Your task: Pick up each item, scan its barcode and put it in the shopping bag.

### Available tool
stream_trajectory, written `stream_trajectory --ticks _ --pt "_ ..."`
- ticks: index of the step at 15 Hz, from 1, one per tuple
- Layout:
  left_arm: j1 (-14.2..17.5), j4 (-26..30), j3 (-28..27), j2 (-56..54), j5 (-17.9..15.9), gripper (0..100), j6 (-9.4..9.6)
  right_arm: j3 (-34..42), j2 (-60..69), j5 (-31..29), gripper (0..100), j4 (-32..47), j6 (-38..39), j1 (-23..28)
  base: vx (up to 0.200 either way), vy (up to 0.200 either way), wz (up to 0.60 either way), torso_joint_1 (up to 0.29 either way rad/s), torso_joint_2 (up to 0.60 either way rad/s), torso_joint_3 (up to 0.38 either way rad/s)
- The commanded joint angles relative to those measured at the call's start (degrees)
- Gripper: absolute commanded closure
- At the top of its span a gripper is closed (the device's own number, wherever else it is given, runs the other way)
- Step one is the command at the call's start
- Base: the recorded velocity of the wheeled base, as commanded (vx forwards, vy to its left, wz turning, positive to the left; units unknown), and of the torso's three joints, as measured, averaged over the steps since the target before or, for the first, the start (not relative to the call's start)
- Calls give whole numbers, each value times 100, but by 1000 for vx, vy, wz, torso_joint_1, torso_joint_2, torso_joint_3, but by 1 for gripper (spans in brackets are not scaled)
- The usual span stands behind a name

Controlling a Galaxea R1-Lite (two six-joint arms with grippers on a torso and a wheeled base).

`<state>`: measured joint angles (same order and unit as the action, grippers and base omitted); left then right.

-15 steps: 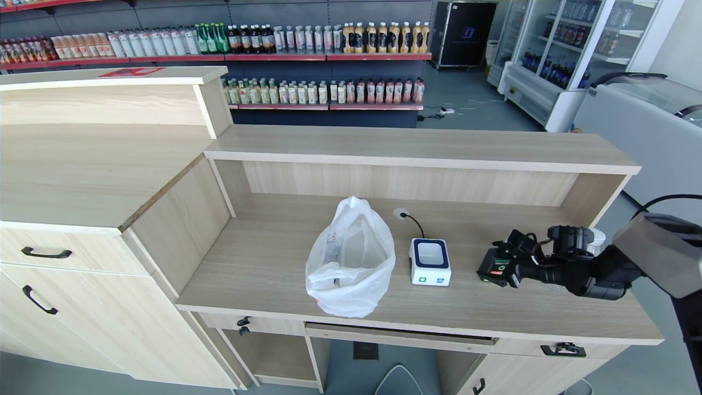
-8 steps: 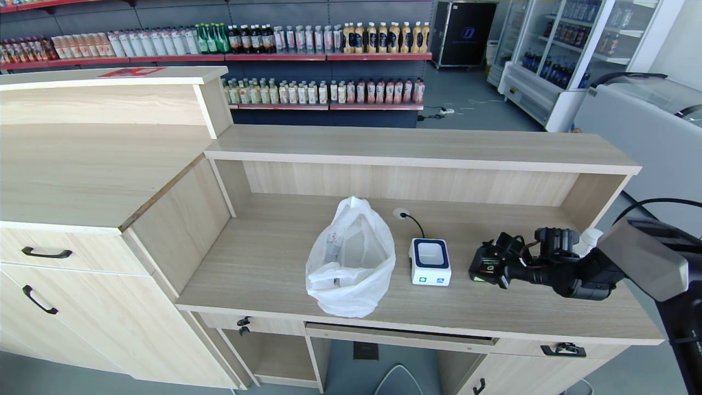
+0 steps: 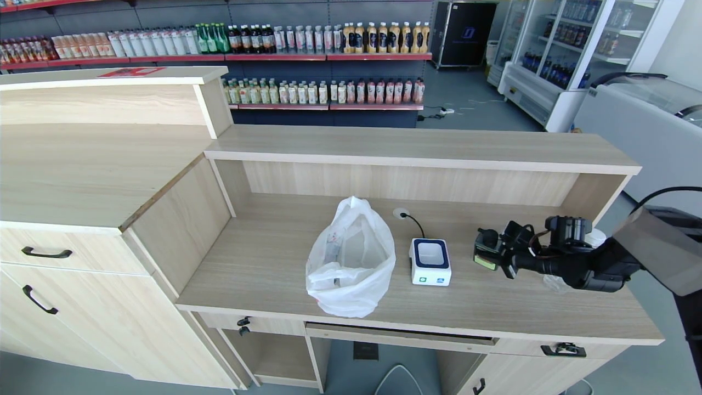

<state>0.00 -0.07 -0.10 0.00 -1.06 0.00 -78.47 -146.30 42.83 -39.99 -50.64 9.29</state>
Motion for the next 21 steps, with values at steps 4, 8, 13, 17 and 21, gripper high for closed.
stream_trajectory --ticks 4,8,13,17,21 --pt "0 -1 1 0 1 0 0 1791 3081 -2 100 35 81 73 0 0 0 0 0 0" --pt "0 -1 1 0 1 0 0 3382 5331 -2 100 -44 -561 143 0 0 0 0 0 0" --pt "0 -1 1 0 1 0 0 4938 6702 894 100 -932 -6160 319 0 0 0 0 0 0" --pt "0 -1 1 0 1 0 0 5228 6746 947 100 -1266 -8322 -1245 0 0 0 0 0 0" --pt "0 -1 1 0 1 0 0 5333 7309 938 100 -1310 -9491 -2652 0 0 0 0 0 0"
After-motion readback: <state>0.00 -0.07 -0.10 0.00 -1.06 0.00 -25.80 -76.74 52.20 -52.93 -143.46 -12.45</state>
